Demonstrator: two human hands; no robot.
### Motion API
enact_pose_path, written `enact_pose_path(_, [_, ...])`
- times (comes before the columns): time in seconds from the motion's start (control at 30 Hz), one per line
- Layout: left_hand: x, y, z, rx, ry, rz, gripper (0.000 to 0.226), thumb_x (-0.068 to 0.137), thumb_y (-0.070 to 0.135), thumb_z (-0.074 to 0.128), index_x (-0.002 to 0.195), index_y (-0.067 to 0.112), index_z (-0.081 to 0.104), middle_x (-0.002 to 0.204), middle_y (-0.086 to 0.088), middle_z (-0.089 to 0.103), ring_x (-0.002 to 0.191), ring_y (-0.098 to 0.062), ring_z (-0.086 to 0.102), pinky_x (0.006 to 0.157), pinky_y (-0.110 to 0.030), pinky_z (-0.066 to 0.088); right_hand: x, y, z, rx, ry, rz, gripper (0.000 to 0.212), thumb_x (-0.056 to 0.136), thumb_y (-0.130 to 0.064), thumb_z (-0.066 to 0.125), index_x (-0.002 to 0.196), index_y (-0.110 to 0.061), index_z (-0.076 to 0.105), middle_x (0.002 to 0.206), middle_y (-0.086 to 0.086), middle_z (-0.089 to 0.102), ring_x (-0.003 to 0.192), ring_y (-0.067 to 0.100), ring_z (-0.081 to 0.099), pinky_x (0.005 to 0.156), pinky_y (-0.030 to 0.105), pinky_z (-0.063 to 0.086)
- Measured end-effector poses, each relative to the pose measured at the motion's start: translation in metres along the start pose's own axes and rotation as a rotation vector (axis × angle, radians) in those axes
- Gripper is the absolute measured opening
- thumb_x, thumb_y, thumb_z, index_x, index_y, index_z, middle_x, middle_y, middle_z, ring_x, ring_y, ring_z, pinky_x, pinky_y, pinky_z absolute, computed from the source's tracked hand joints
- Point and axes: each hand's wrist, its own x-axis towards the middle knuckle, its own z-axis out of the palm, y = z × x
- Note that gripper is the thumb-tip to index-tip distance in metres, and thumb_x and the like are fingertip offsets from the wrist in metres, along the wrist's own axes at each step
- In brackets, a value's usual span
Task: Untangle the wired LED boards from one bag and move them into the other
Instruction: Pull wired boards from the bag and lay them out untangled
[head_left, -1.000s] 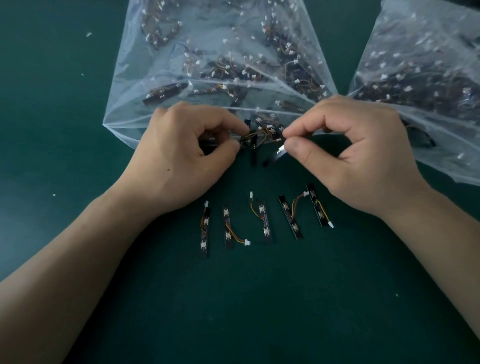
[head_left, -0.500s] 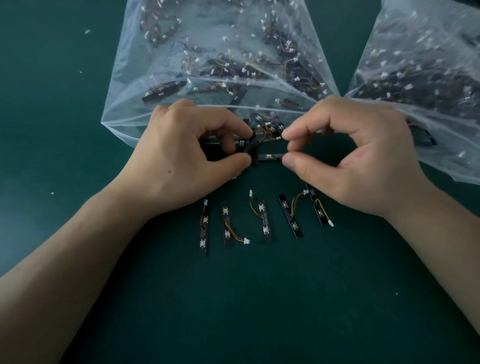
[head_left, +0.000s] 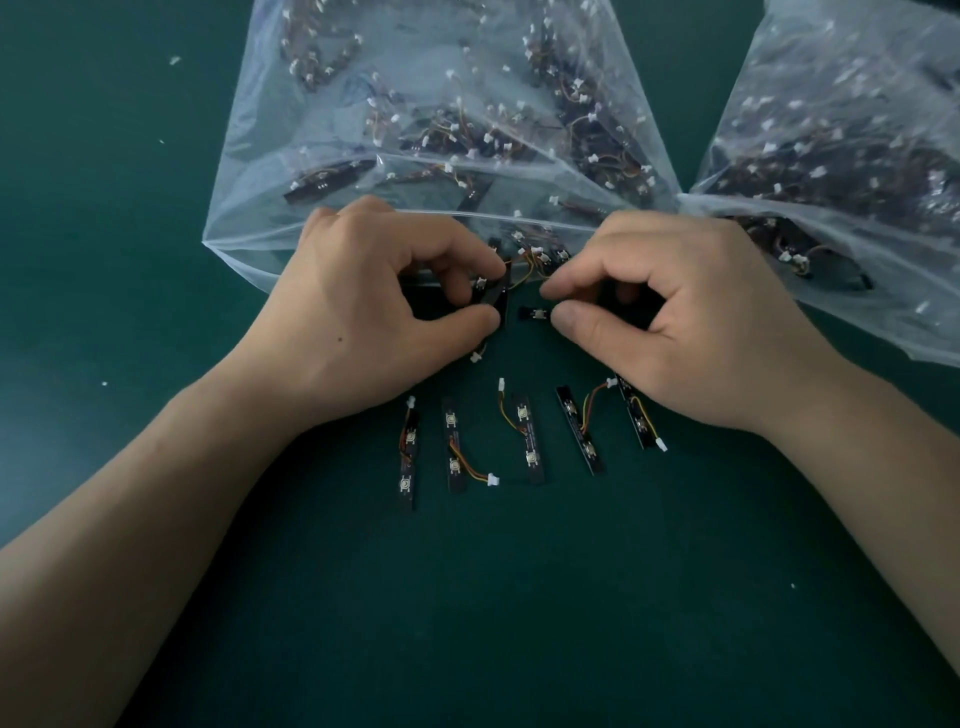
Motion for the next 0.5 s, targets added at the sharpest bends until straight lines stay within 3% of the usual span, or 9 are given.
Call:
enact_pose_path(0.07, [0.0011, -0.0019, -0.0003, -0.003, 0.012, 0.007, 0.024, 0.083, 0.036, 0.076, 0.106, 0.034, 0.078, 0.082, 0.020, 0.072, 0.095, -0.001, 0.061, 0.090, -0.010, 0.041, 0.0002, 0.0002, -0.0001, -0.011, -0.002, 0.007, 0.008, 0.095, -0.026, 0.074, 0.101, -0.025, 0.079, 0.089, -0.023, 0.064, 0.079, 0.004, 0.063, 0.071, 0.015, 0.044])
enact_pose_path(0.13, [0.0016, -0.0029, -0.0002, 0.006, 0.010, 0.011, 0.023, 0.084, 0.028, 0.080, 0.106, 0.032, 0.078, 0.082, 0.020, 0.073, 0.093, 0.002, 0.062, 0.085, -0.003, 0.037, 0.0001, 0.0004, 0.0003, -0.020, 0.010, 0.018, 0.009, 0.094, -0.022, 0.076, 0.101, -0.025, 0.079, 0.087, -0.024, 0.064, 0.076, 0.005, 0.061, 0.068, 0.011, 0.041])
enact_pose_path(0.2, [0.0010, -0.0038, 0.0000, -0.007, 0.009, 0.013, 0.024, 0.083, 0.023, 0.079, 0.105, 0.032, 0.077, 0.080, 0.019, 0.072, 0.090, -0.001, 0.064, 0.083, -0.006, 0.041, -0.0001, 0.0005, 0.0009, -0.025, 0.017, 0.024, 0.010, 0.092, -0.021, 0.076, 0.101, -0.026, 0.078, 0.085, -0.023, 0.065, 0.072, 0.007, 0.060, 0.066, 0.010, 0.040])
enact_pose_path(0.3, [-0.0014, -0.0038, -0.0015, -0.101, 0.009, -0.010, 0.026, 0.081, 0.019, 0.072, 0.103, 0.032, 0.075, 0.079, 0.014, 0.070, 0.078, -0.013, 0.066, 0.077, -0.024, 0.053, -0.0006, 0.0002, 0.0021, -0.021, 0.026, 0.043, 0.012, 0.091, -0.020, 0.075, 0.101, -0.027, 0.079, 0.080, -0.022, 0.066, 0.069, 0.010, 0.060, 0.062, 0.010, 0.039])
enact_pose_path(0.4, [-0.0027, -0.0036, -0.0018, -0.121, 0.022, -0.011, 0.027, 0.078, 0.016, 0.068, 0.099, 0.031, 0.076, 0.076, 0.011, 0.067, 0.070, -0.017, 0.063, 0.069, -0.032, 0.053, -0.0009, -0.0011, 0.0028, 0.009, 0.037, 0.056, 0.011, 0.094, -0.019, 0.073, 0.100, -0.025, 0.079, 0.072, -0.024, 0.063, 0.064, 0.010, 0.062, 0.057, 0.010, 0.040])
enact_pose_path(0.5, [-0.0019, -0.0020, -0.0010, -0.054, -0.013, 0.003, 0.028, 0.076, 0.016, 0.066, 0.095, 0.029, 0.081, 0.072, 0.008, 0.066, 0.070, -0.019, 0.061, 0.067, -0.029, 0.050, -0.0011, -0.0014, 0.0003, 0.098, 0.041, 0.038, 0.020, 0.105, -0.025, 0.059, 0.100, -0.020, 0.079, 0.072, -0.013, 0.069, 0.064, 0.015, 0.065, 0.056, 0.027, 0.047])
